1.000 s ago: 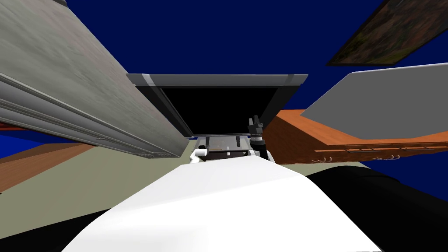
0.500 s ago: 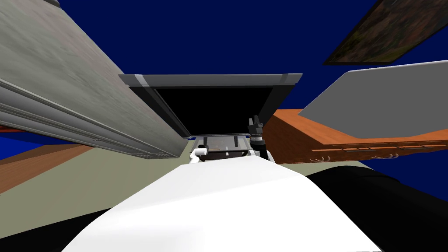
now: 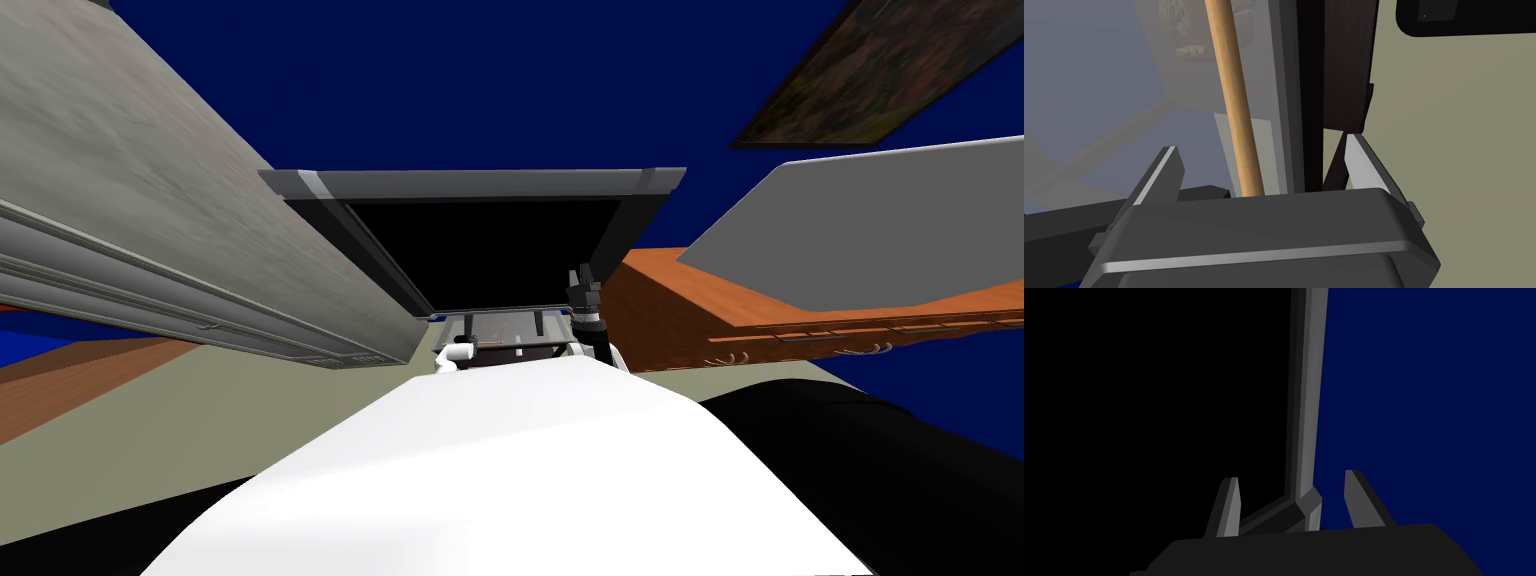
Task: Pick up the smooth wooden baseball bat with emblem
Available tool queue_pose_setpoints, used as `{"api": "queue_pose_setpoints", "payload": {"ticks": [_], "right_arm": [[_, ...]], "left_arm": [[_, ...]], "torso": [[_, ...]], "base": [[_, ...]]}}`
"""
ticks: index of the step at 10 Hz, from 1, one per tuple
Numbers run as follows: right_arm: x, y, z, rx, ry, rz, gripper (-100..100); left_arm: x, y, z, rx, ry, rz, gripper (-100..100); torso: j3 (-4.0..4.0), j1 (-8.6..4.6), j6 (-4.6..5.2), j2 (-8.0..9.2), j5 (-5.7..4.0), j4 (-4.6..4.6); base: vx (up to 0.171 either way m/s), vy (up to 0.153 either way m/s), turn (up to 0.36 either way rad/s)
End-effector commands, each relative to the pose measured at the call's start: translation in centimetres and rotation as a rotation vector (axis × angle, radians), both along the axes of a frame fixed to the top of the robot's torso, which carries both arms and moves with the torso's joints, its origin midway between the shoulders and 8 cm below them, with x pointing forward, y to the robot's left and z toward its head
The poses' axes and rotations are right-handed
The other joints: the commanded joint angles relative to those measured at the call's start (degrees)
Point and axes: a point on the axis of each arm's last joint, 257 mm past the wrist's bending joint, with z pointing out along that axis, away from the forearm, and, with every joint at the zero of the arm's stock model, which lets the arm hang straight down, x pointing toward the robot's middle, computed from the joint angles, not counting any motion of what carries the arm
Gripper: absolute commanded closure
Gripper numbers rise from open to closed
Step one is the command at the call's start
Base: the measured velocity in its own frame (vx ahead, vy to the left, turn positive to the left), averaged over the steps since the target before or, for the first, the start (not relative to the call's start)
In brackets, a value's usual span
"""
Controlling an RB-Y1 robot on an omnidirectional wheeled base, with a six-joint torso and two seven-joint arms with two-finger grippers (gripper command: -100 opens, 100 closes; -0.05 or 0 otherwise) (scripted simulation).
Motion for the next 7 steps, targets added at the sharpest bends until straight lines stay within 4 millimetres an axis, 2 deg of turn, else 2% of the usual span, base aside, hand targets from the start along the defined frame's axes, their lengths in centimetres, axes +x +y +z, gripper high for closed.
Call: {"api": "queue_pose_setpoints", "payload": {"ticks": [1, 2, 6, 7], "right_arm": [[0.00, 0.00, 0.00, 0.000, 0.000, 0.000, 0], [0.00, 0.00, 0.00, 0.000, 0.000, 0.000, 0], [0.00, 0.00, 0.00, 0.000, 0.000, 0.000, 0], [0.00, 0.00, 0.00, 0.000, 0.000, 0.000, 0]], "left_arm": [[0.00, 0.00, 0.00, 0.000, 0.000, 0.000, -100], [-0.01, -0.01, -0.03, 0.000, -0.002, 0.000, 100], [0.32, -0.07, 0.19, -0.002, -0.009, 0.001, 100], [0.31, -0.07, 0.19, -0.002, -0.009, 0.001, 0]], "torso": [[0.00, 0.00, 0.00, 0.00, 0.00, 0.00], [0.01, -0.03, 0.00, 0.02, -0.01, 0.01], [-0.17, 0.05, 0.02, -0.16, 0.08, -0.17], [-0.18, 0.05, 0.02, -0.18, 0.08, -0.17]], "base": [[0.003, 0.005, -0.011], [0.000, 0.000, 0.000], [0.000, 0.000, 0.000], [0.000, 0.000, 0.000]]}}
